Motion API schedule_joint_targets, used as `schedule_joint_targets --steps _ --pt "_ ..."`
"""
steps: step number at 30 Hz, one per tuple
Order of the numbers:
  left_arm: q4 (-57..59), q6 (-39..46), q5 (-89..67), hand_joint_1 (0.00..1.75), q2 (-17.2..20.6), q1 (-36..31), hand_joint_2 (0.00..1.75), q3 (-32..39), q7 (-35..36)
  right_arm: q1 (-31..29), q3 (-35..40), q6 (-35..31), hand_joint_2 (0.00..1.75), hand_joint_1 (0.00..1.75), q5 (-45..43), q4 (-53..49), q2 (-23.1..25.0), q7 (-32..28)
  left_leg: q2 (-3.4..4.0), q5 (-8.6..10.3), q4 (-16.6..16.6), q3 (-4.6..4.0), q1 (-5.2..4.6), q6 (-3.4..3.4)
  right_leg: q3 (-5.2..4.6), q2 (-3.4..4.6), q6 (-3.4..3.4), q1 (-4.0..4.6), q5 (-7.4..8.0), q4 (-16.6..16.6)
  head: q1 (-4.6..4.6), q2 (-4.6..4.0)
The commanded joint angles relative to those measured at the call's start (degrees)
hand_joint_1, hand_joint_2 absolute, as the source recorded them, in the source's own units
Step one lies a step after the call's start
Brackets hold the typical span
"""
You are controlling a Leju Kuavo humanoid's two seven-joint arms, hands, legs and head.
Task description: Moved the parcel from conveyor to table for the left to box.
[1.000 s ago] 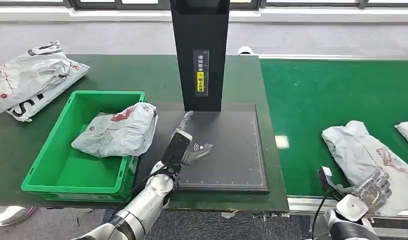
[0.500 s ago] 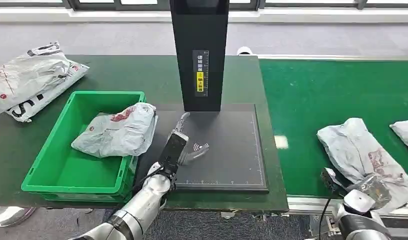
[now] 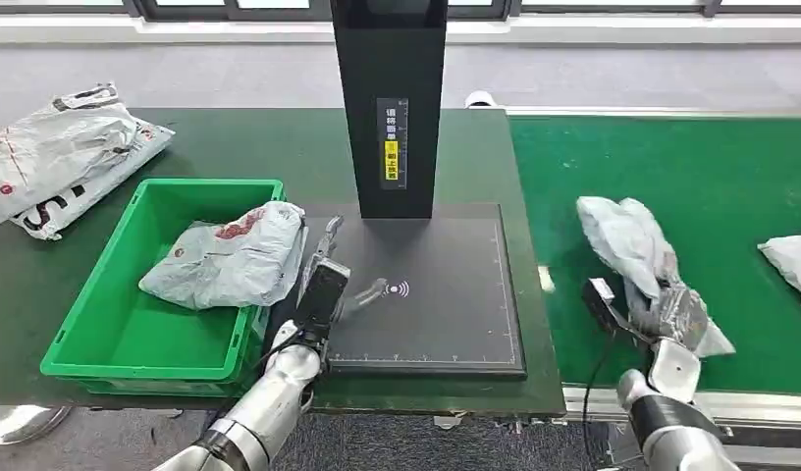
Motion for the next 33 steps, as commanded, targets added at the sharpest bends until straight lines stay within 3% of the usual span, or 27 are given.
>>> schedule_joint_targets --steps 1,4,5,7,12,15,16,20,23,26,27,28,33 --pt "-0.5 0.6 -1.5 0.00 1.4 -0.2 1.75 3.8 0.4 -0.1 -7.4 -0.2 1.75 1.75 -6.4 -14.9 8.1 -10.8 0.13 -0.01 0.0 0.03 0.02 -0.01 -0.02 0.10 -0.04 0.02 0.04 0.0 0.02 0.00" --pt "-1.9 2.7 -2.9 0.00 1.6 -0.6 1.75 5.4 -0.3 1.4 -4.0 -0.2 1.75 1.75 -18.3 -25.0 16.2 -29.3 0.15 0.00 0.0 -0.08 -0.02 -0.02 -0.15 0.12 -0.05 -0.02 0.05 0.0 0.02 0.00" --pt "-2.4 2.8 -3.3 0.00 1.6 -0.6 1.75 5.7 -0.2 3.1 -0.5 -0.2 1.75 1.75 -19.4 -28.3 17.7 -29.7 0.30 -0.04 0.0 -0.01 0.00 -0.03 -0.11 0.26 -0.08 0.01 0.07 0.0 0.02 0.00" --pt "-3.2 3.5 -4.6 0.00 1.6 -0.6 1.75 6.2 0.2 6.1 8.4 -0.2 1.75 1.75 -20.6 -33.1 19.0 -27.7 0.40 -0.05 0.0 -0.07 0.01 -0.06 -0.18 0.36 -0.10 0.01 0.08 0.0 0.02 0.00" --pt "-3.2 3.5 -4.6 0.00 1.6 -0.6 1.75 6.2 0.2 6.1 8.4 -0.2 1.75 1.75 -20.6 -33.1 19.0 -27.7 0.13 0.01 0.0 -0.11 0.02 -0.06 -0.22 0.09 -0.09 0.03 0.00 0.0 0.00 0.00" --pt "-3.1 2.9 -5.7 0.00 1.4 -1.2 1.75 7.0 0.2 9.7 21.9 -0.2 1.75 1.75 -22.6 -35.6 18.3 -26.0 0.06 0.02 -0.1 -0.05 0.04 -0.05 -0.13 0.01 -0.13 0.06 -0.02 0.0 0.00 0.00" --pt "-3.2 2.6 -6.1 0.00 1.2 -1.3 1.75 7.1 0.4 10.0 28.1 1.0 1.75 1.75 -21.8 -34.8 17.6 -21.9 0.00 0.01 0.0 -0.19 0.09 -0.04 -0.22 -0.03 -0.10 0.08 -0.02 0.0 0.00 0.00" --pt "-2.3 1.8 -6.4 0.00 0.7 -1.9 1.75 6.5 0.9 9.8 38.7 2.9 1.75 1.75 -20.3 -30.5 16.5 -14.5 0.33 -0.06 0.0 -0.12 0.10 -0.04 -0.20 0.32 -0.12 0.09 0.02 0.0 0.00 0.00" --pt "-0.9 1.5 -5.6 0.00 0.6 -2.7 1.75 5.7 0.7 9.7 42.4 11.0 1.75 1.75 -23.9 -27.2 15.7 -13.0 0.12 0.03 0.0 -0.16 0.05 -0.05 -0.25 0.12 -0.11 0.05 -0.03 0.0 0.00 0.00" --pt "-0.4 1.0 -5.1 0.00 0.8 -3.4 1.75 4.8 0.9 8.0 44.9 23.9 1.75 1.75 -25.9 -21.0 15.0 -7.6 0.12 0.02 -0.1 -0.10 0.11 -0.05 -0.17 0.08 -0.13 0.12 -0.01 -0.1 0.00 0.00" --pt "-0.6 1.0 -4.6 0.00 0.8 -3.5 1.75 4.7 0.7 6.8 47.3 26.5 1.75 0.47 -22.9 -18.3 14.0 -4.3 0.13 0.02 -0.1 -0.13 0.06 -0.04 -0.22 0.09 -0.10 0.06 -0.03 0.0 0.00 0.00" --pt "-0.9 0.9 -4.3 0.00 0.8 -3.6 1.75 4.6 0.8 6.0 48.2 26.7 1.75 0.09 -22.1 -15.8 13.7 -3.6 0.15 0.04 -0.1 -0.03 0.07 -0.04 -0.12 0.10 -0.11 0.08 0.00 -0.1 0.00 0.00" --pt "-1.0 0.9 -4.3 0.00 0.8 -3.5 1.75 4.5 0.9 5.7 48.2 26.5 1.75 0.09 -22.1 -15.3 13.8 -3.9 0.04 0.07 -0.1 -0.07 0.08 -0.01 -0.10 -0.01 -0.08 0.09 0.01 -0.1 0.00 0.00"
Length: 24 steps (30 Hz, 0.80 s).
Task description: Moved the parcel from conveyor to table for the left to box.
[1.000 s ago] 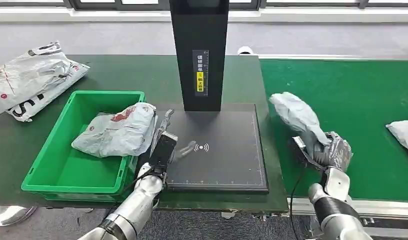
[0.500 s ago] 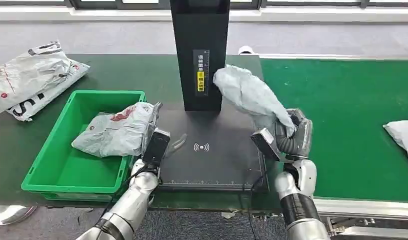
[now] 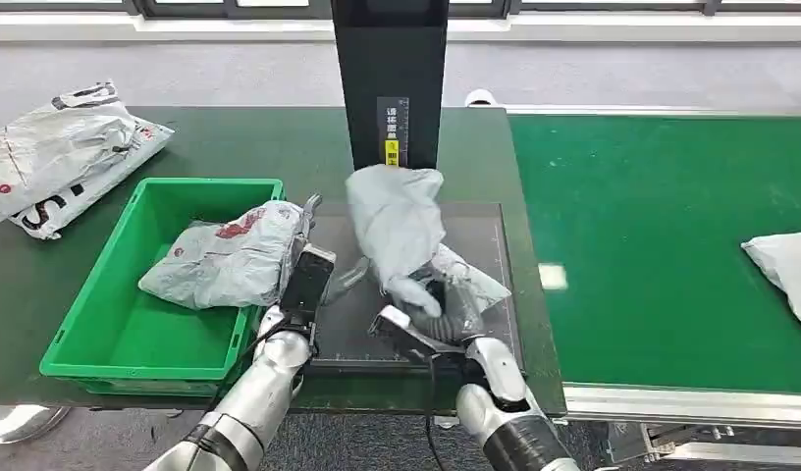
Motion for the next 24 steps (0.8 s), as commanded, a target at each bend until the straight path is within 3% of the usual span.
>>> schedule_joint_targets --steps 1,8,12,13,16,19,24 --pt "3.0 -0.1 1.0 0.00 0.5 -2.7 1.75 0.0 0.0 -4.7 9.0 2.2 1.75 0.00 -0.2 11.7 -3.7 2.2 -0.01 0.01 0.0 0.11 0.03 0.02 0.16 -0.03 0.00 0.04 0.03 -0.1 0.00 0.00" --pt "-1.1 3.0 5.7 0.00 0.2 0.0 1.75 1.8 -2.6 -3.1 6.7 0.7 1.75 0.00 -1.2 9.4 -5.3 4.5 -0.05 0.06 -0.1 0.36 0.06 0.01 0.44 -0.10 -0.01 0.07 0.07 -0.3 0.00 0.00" --pt "-4.2 5.2 7.0 0.00 0.5 1.5 1.75 2.1 -4.7 -1.6 3.5 -5.8 1.75 0.00 -2.8 3.0 -5.0 1.0 -0.05 0.08 -0.1 0.43 0.04 0.01 0.52 -0.10 0.00 0.05 0.09 -0.3 0.00 0.00" --pt "-4.9 5.9 6.2 0.00 0.6 1.9 1.75 1.3 -5.0 -0.8 2.1 -10.5 1.75 0.00 -3.1 -0.9 -4.8 -1.8 -0.06 0.06 -0.1 0.42 0.01 0.02 0.51 -0.10 0.01 0.02 0.07 -0.2 0.00 0.00" --pt "-4.7 6.1 5.8 0.00 0.5 1.9 1.75 0.8 -4.7 -0.6 1.3 -10.7 1.75 0.00 -3.5 -3.3 -4.8 -2.0 -0.08 0.06 0.0 0.33 0.03 0.04 0.45 -0.13 0.04 0.04 0.08 -0.2 0.00 0.00" --pt "-0.8 6.1 2.1 0.00 0.4 0.2 1.75 -2.5 -3.2 2.3 -3.2 -20.0 1.75 0.00 -10.4 -9.5 -3.9 -11.2 0.02 0.05 -0.1 0.34 0.00 0.04 0.43 -0.04 0.04 0.01 0.10 -0.2 0.00 0.00" --pt "8.1 8.3 -7.7 0.00 -0.1 -3.2 1.75 -7.9 1.6 4.4 -8.3 -24.1 1.75 0.00 -25.9 -13.9 -4.2 -23.4 -0.29 0.06 0.0 0.30 0.01 0.03 0.45 -0.33 0.03 0.03 0.02 -0.2 0.00 0.00"
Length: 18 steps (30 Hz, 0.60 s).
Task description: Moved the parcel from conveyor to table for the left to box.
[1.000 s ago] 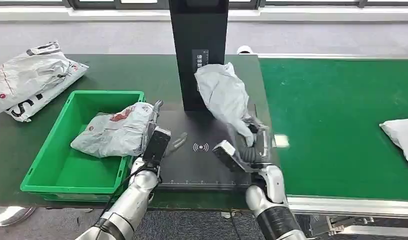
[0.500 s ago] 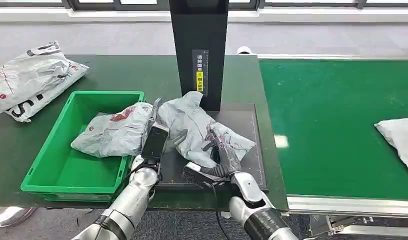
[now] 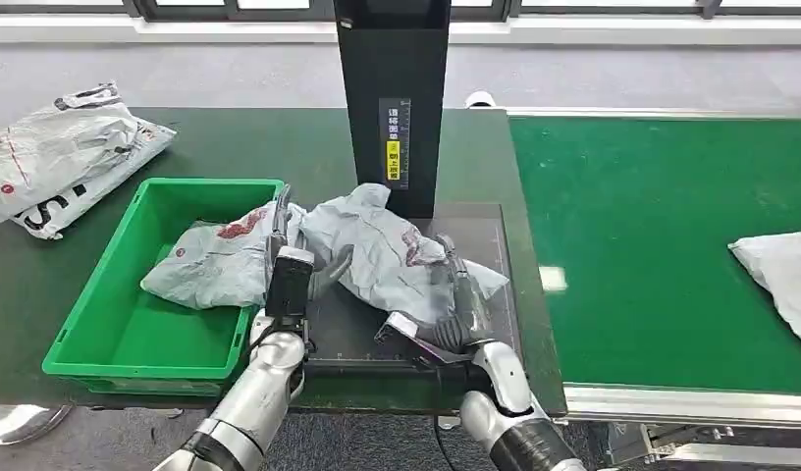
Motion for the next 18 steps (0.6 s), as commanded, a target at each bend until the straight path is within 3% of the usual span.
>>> schedule_joint_targets --steps 1,4,18 --pt "15.2 1.7 -12.7 0.00 0.1 -6.2 1.75 -9.5 7.0 3.4 -11.9 -6.1 1.75 0.00 -21.5 -10.5 -1.0 -17.0 -0.21 0.04 0.0 -0.05 0.00 0.01 0.04 -0.23 -0.01 0.00 -0.03 0.0 0.02 0.00" --pt "20.0 -0.4 -19.1 0.00 -0.1 -7.7 1.75 -12.3 11.8 2.8 -14.6 -7.1 1.75 0.00 -28.6 -9.3 -1.3 -22.7 -0.17 0.06 -0.1 0.01 0.02 0.01 0.10 -0.20 -0.01 0.04 0.02 -0.1 0.02 0.00" --pt "20.1 -0.3 -19.2 0.00 -0.1 -7.6 1.75 -12.3 11.9 2.9 -14.7 -7.1 1.75 0.00 -28.6 -9.2 -1.4 -22.8 0.04 -0.01 0.0 -0.01 0.03 0.00 -0.02 0.02 -0.02 0.04 0.01 0.0 0.00 0.00"
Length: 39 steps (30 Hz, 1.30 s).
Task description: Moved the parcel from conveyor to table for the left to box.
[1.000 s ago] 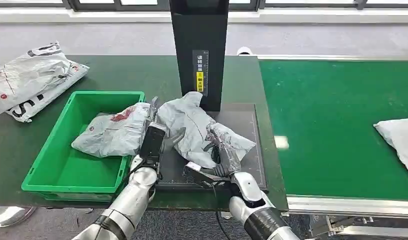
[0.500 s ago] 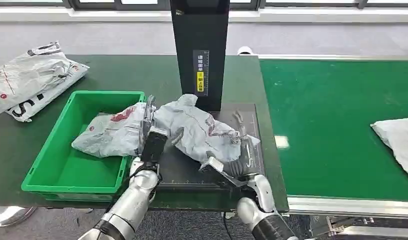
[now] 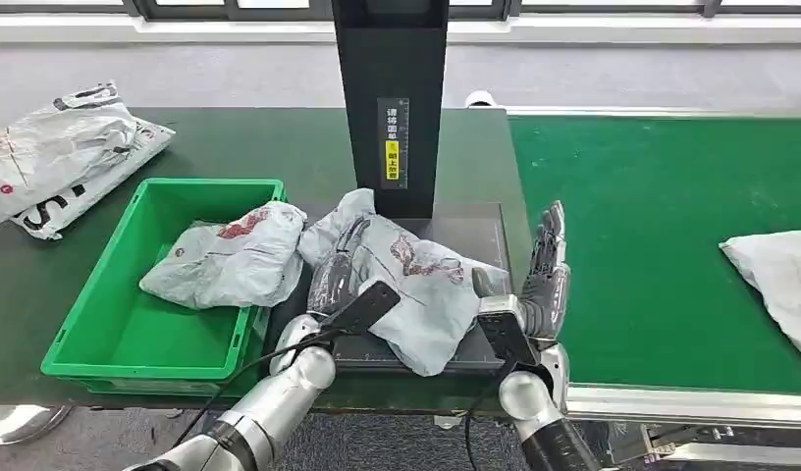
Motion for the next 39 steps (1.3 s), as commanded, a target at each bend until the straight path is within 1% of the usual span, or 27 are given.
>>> schedule_joint_targets --steps 1,5,6,8,10,11,12,13,14,17,18,19,20,21,22,24,27,29,34,39 --pt "5.4 -0.4 -0.1 0.00 0.5 -3.0 1.75 -3.1 0.2 -0.6 -3.6 0.3 1.75 0.00 -0.3 0.2 -1.0 0.0 -0.02 0.02 -0.1 0.08 0.04 0.01 0.12 -0.05 -0.02 0.04 0.03 -0.1 -0.02 0.00" --pt "5.4 -0.4 -0.1 0.00 0.5 -3.0 1.75 -3.1 0.2 -0.6 -3.6 0.3 1.75 0.00 -0.3 0.2 -1.0 0.0 -0.06 0.04 -0.1 0.03 0.04 0.00 0.09 -0.09 -0.02 0.04 0.03 -0.1 -0.02 0.00" --pt "6.8 -2.5 -2.9 0.00 0.8 -3.6 1.75 -4.7 3.2 -0.3 -4.7 0.3 1.75 0.00 -1.7 0.1 -0.3 -0.9 -0.06 0.06 -0.1 0.08 0.04 0.00 0.15 -0.10 -0.03 0.04 0.05 -0.2 -0.02 0.00" --pt "9.3 -5.3 -10.2 0.00 1.2 -4.0 1.75 -8.5 8.6 -0.6 -5.0 0.7 1.75 0.00 -3.4 0.7 -0.7 -0.4 -0.04 0.05 -0.1 0.07 0.02 -0.01 0.12 -0.08 -0.04 0.03 0.04 -0.1 0.00 0.00" --pt "11.0 -6.4 -15.1 0.00 1.1 -4.1 1.75 -10.7 11.4 -0.9 -5.6 1.7 1.75 0.00 -3.9 1.3 -0.7 0.2 -0.07 0.06 -0.1 0.08 0.02 -0.01 0.13 -0.10 -0.04 0.03 0.04 -0.1 0.00 0.00" --pt "12.6 -10.8 -19.7 0.00 1.2 -4.5 1.75 -13.8 14.1 -1.3 -6.2 2.4 1.75 0.00 -3.9 1.8 -0.6 0.4 -0.07 0.05 -0.1 0.08 0.02 0.00 0.13 -0.10 -0.03 0.02 0.03 -0.1 -0.02 0.00" --pt "13.7 -14.4 -22.0 0.00 1.1 -4.6 1.75 -15.0 16.5 -1.6 -6.7 3.2 1.75 0.00 -4.0 2.2 -0.3 0.6 -0.07 0.06 -0.1 0.11 0.03 -0.01 0.17 -0.12 -0.04 0.03 0.04 -0.2 -0.02 0.00" --pt "14.0 -16.3 -24.3 0.09 1.1 -4.4 1.75 -16.1 18.3 -1.8 -7.1 3.8 1.75 0.00 -3.7 2.5 0.1 1.1 -0.05 0.03 -0.1 0.08 0.01 0.00 0.13 -0.09 -0.02 0.01 0.02 -0.1 -0.02 0.00" --pt "14.4 -17.2 -26.0 1.75 1.0 -4.3 1.75 -16.5 19.8 -1.5 -7.5 4.2 1.75 0.00 -3.3 2.1 0.4 1.4 -0.02 0.05 -0.1 0.15 0.00 0.00 0.19 -0.07 -0.03 0.00 0.04 -0.2 -0.02 0.00" --pt "14.1 -16.9 -26.6 1.75 0.9 -4.1 1.75 -14.7 20.4 0.4 -8.3 4.3 1.75 0.00 -1.9 -0.6 0.7 2.3 -0.03 0.04 -0.2 0.21 0.04 0.01 0.32 -0.08 -0.02 0.04 0.06 -0.2 -0.02 0.00" --pt "13.8 -16.2 -27.7 1.75 1.1 -4.3 1.75 -14.4 20.8 1.1 -8.5 4.5 1.75 0.00 -1.3 -1.6 0.8 2.6 -0.17 0.03 -0.1 0.19 -0.01 0.01 0.36 -0.24 -0.01 -0.01 0.01 -0.1 -0.02 0.00" --pt "13.0 -13.9 -27.3 1.75 1.0 -4.3 1.75 -12.9 20.6 1.6 -8.7 4.6 1.75 0.00 -1.2 -2.3 0.8 2.8 -0.20 0.06 -0.2 0.29 0.01 0.02 0.50 -0.27 -0.01 0.01 0.06 -0.3 -0.02 0.00" --pt "12.9 -13.6 -29.1 1.75 1.3 -5.2 1.75 -12.9 21.4 2.2 -8.9 5.0 1.75 0.00 -0.9 -3.3 0.9 3.0 -0.21 0.10 -0.3 0.38 0.00 0.02 0.60 -0.28 0.00 0.00 0.04 -0.3 -0.02 0.00" --pt "12.0 -9.3 -29.1 1.75 1.4 -6.0 1.75 -11.2 23.0 2.8 -8.8 5.4 1.75 0.00 -0.7 -3.7 0.9 3.2 -0.19 0.10 -0.3 0.43 0.04 0.04 0.69 -0.28 0.00 0.04 0.08 -0.4 -0.02 0.00" --pt "11.5 -9.4 -30.3 1.75 1.7 -7.0 1.75 -10.7 23.6 3.2 -8.7 5.7 1.75 0.00 -0.7 -4.1 1.0 3.2 -0.14 0.09 -0.3 0.50 0.01 0.04 0.72 -0.23 0.02 0.01 0.03 -0.3 -0.02 0.00" --pt "10.9 -9.6 -30.5 1.75 2.0 -8.2 1.75 -9.8 23.9 3.4 -8.6 5.9 1.75 0.00 -0.6 -4.1 1.1 3.2 -0.31 -0.03 0.0 0.43 0.01 0.11 0.70 -0.40 0.05 0.00 -0.09 -0.1 -0.02 0.00" --pt "10.9 -9.5 -30.4 1.75 2.0 -8.0 1.75 -9.8 23.9 3.3 -8.6 5.9 1.75 0.00 -0.6 -4.1 1.1 3.2 -0.13 0.07 -0.1 0.31 0.03 0.08 0.54 -0.27 0.01 0.03 0.05 -0.2 0.00 0.00" --pt "10.9 -9.3 -30.5 1.75 2.0 -7.8 1.75 -9.8 23.9 3.3 -8.6 5.9 1.75 0.00 -0.6 -4.1 1.1 3.2 -0.20 0.03 0.0 0.41 0.00 0.04 0.58 -0.32 0.02 -0.01 -0.01 -0.1 -0.02 0.00" --pt "9.3 -6.1 -31.5 1.75 2.1 -8.8 1.75 -5.8 24.0 3.2 -8.8 5.9 1.75 0.00 -0.5 -4.0 1.5 3.4 -0.08 0.08 -0.1 0.41 0.02 0.01 0.54 -0.19 -0.05 0.03 0.06 -0.1 -0.02 0.00" --pt "3.5 4.2 -30.2 1.75 2.4 -11.2 1.75 -0.1 20.3 4.7 -9.2 5.6 1.75 0.00 0.0 -5.9 2.4 4.0 -0.14 0.07 0.0 0.28 0.06 0.01 0.40 -0.24 -0.05 0.07 0.03 0.0 -0.02 0.00"
